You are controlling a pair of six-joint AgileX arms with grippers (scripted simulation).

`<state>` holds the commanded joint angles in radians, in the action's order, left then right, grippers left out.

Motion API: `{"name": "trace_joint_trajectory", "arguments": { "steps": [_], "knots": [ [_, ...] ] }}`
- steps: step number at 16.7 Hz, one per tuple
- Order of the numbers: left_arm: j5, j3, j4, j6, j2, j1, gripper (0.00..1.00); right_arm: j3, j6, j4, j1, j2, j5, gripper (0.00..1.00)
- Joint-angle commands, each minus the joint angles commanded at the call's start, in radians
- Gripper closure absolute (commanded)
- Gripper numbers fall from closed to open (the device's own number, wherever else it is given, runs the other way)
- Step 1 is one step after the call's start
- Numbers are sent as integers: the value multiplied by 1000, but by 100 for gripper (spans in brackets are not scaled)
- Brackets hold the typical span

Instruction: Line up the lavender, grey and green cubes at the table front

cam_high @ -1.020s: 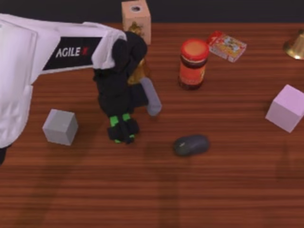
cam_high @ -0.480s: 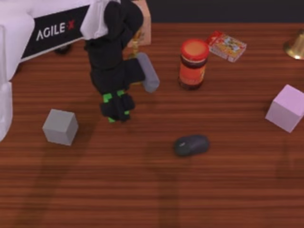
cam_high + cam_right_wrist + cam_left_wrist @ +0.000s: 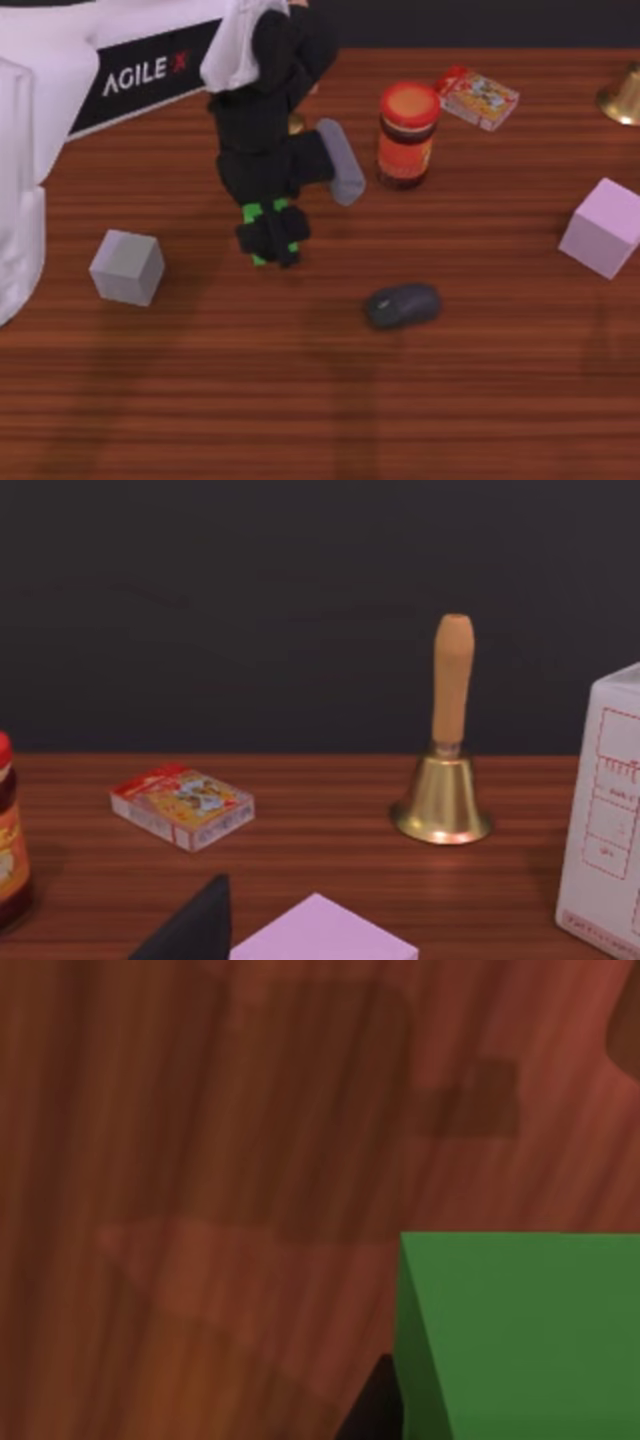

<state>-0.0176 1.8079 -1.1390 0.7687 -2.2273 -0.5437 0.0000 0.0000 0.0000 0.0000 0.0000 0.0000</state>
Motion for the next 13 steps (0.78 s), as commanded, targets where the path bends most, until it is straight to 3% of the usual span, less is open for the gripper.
{"name": "trace_joint_trajectory", "arguments": {
  "steps": [9, 13],
  "knots": [
    [1, 52, -59, -181, 7, -410, 100, 0, 0, 0, 0, 0, 0, 0],
    [1, 57, -65, -209, 12, -465, 100, 0, 0, 0, 0, 0, 0, 0]
  ]
}}
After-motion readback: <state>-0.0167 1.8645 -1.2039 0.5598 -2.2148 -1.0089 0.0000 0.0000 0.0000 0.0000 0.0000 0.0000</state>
